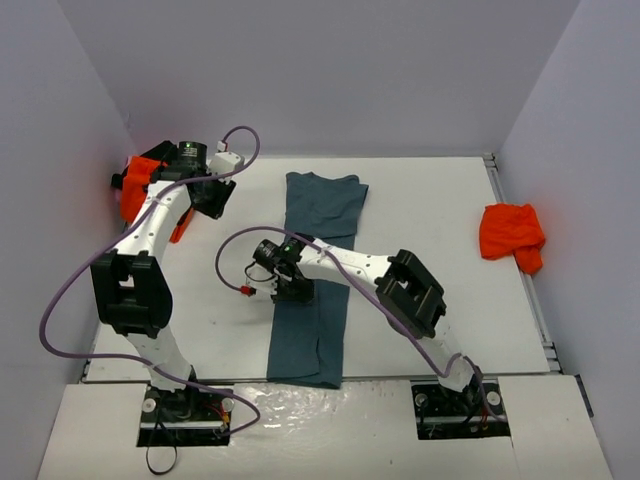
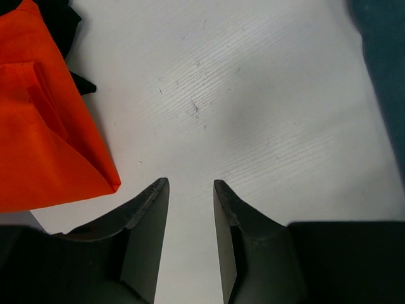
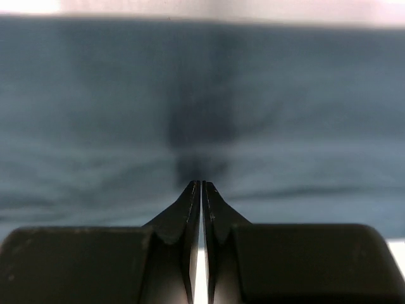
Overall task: Fold and stack the t-shirts
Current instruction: Grab the bottom of the folded rectangular tshirt with both arms
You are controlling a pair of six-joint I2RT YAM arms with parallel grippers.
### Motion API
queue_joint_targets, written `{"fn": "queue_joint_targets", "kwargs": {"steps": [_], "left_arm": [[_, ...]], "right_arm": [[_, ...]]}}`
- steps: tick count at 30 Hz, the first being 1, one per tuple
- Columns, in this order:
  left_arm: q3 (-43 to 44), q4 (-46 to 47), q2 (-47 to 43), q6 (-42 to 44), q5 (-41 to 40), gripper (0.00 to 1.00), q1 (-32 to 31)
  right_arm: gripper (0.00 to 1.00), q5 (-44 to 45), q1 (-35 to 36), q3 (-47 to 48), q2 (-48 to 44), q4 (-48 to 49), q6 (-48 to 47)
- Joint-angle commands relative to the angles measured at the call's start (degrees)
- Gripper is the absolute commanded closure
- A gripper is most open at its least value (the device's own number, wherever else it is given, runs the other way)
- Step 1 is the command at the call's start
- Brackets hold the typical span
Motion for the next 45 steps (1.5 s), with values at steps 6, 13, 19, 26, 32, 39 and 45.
{"fn": "queue_joint_targets", "kwargs": {"steps": [6, 13, 19, 26, 32, 39, 45], "left_arm": [[4.8, -0.5, -2.5, 0.3, 2.0, 0.69, 0.1], [4.6, -0.4, -1.9, 0.2, 2.3, 0.66, 0.0], [5.1, -0.6, -1.1, 0.1, 2.2, 0.65, -0.3], [5.1, -0.3, -1.6, 0.1, 2.1, 0.65, -0.4], [5.6, -0.7, -1.9, -0.1, 2.6, 0.65, -0.5], [3.6, -0.3, -3.6, 0.6, 2.3, 0.65, -0.6], [2.9, -0.9, -4.3, 1.1, 2.5, 0.65, -0.7]], "right_arm": [[0.97, -0.6, -6.5, 9.1, 9.8, -2.2, -4.9], [0.98, 16.7, -15.2, 22.2, 24.0, 0.8, -2.7], [0.99, 18.8, -16.6, 25.9, 26.8, 3.1, -4.2], [0.85, 19.9, -14.4, 19.6, 20.8, 8.4, -1.8], [0.74, 32.0, -11.2, 13.0, 10.2, 19.7, -0.4], [0.53, 30.4, -3.5, 2.4, -7.6, 19.1, 2.4], [0.51, 15.1, -0.7, -5.4, -17.8, 6.4, 4.8]]}}
